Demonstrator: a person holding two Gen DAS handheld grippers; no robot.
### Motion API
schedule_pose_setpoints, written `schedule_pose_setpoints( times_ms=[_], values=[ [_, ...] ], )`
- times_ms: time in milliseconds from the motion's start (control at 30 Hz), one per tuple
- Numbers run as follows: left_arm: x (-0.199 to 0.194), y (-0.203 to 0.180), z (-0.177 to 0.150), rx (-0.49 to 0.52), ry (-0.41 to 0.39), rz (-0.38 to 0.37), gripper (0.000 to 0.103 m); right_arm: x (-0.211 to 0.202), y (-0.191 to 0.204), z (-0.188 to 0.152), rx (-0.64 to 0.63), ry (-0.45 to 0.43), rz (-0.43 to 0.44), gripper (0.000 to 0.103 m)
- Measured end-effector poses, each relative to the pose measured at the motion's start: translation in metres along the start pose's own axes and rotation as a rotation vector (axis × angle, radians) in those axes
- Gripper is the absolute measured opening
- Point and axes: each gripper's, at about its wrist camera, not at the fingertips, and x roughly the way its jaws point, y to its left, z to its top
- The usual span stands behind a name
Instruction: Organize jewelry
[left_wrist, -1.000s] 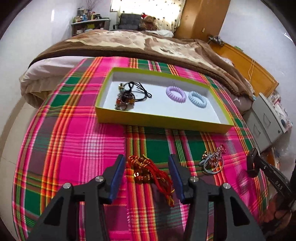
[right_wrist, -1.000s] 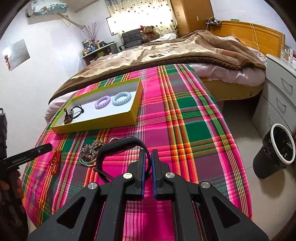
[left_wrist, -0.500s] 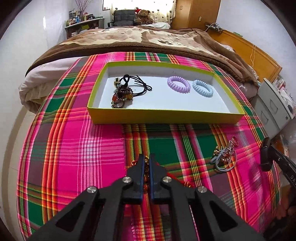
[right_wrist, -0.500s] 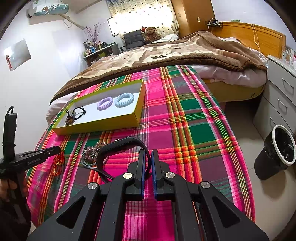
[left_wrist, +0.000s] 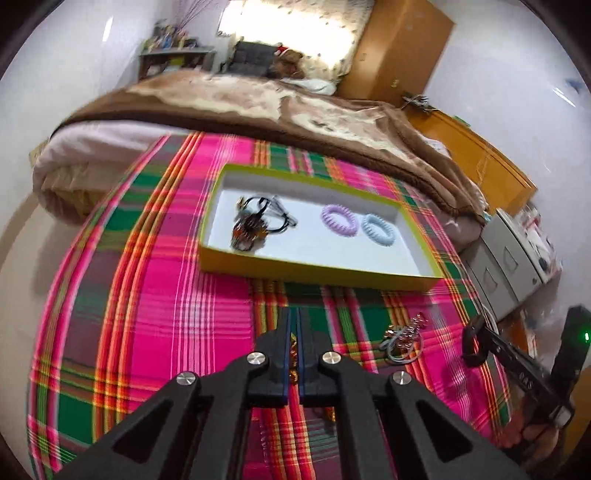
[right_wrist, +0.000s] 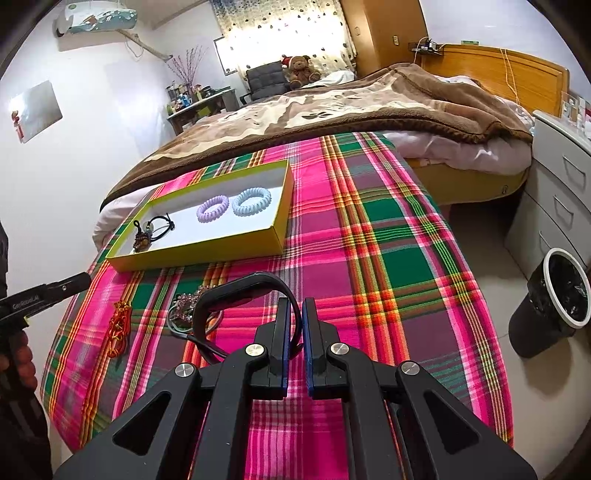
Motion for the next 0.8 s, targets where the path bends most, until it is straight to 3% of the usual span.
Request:
schedule_pose_setpoints(
  times_ms=[100, 167, 200, 233, 300, 400, 467, 500, 533, 700, 800],
  values=[
    [0.018, 0.005, -0.001, -0.031, 0.065, 0.012, 0.010, 0.001, 0.002, 0.000, -0.004, 0.003, 0.001, 0.006],
    [0.024, -0.001, -0.002, 0.011, 0.067, 0.048, 0.025, 0.000, 0.002, -0.001, -0.003, 0.002, 0.000, 0.006],
    [0.028, -0.003, -0.003, 0.017, 0.083, 0.049, 0.040, 0.000, 0.002, -0.001, -0.004, 0.002, 0.000, 0.006],
    [0.033, -0.004, -0.004, 0.020, 0.108, 0.036, 0.047, 0.000, 0.002, 0.000, -0.004, 0.002, 0.000, 0.006],
    [0.044, -0.006, -0.005, 0.021, 0.139, 0.053, 0.046, 0.000, 0.002, 0.000, -0.003, 0.002, -0.002, 0.006],
    [0.052, -0.019, -0.010, 0.111, 0.143, 0.126, 0.046, 0.001, 0.002, 0.001, 0.002, 0.000, 0.001, 0.006],
    [0.055, -0.028, -0.011, 0.167, 0.141, 0.175, 0.040, 0.001, 0.001, 0.001, 0.004, 0.001, -0.001, 0.006],
    [0.057, -0.031, -0.011, 0.191, 0.141, 0.206, 0.029, 0.001, 0.001, 0.001, 0.006, 0.001, 0.000, 0.006],
    [0.057, -0.034, -0.012, 0.214, 0.142, 0.225, 0.027, 0.001, 0.000, 0.001, 0.009, 0.002, 0.002, 0.006],
    [0.055, -0.039, -0.013, 0.246, 0.133, 0.241, 0.022, 0.002, -0.001, 0.003, 0.020, -0.002, 0.006, 0.006],
    [0.047, -0.037, -0.012, 0.222, 0.109, 0.202, 0.008, 0.001, -0.002, 0.006, 0.023, -0.010, 0.006, 0.006]
  ],
)
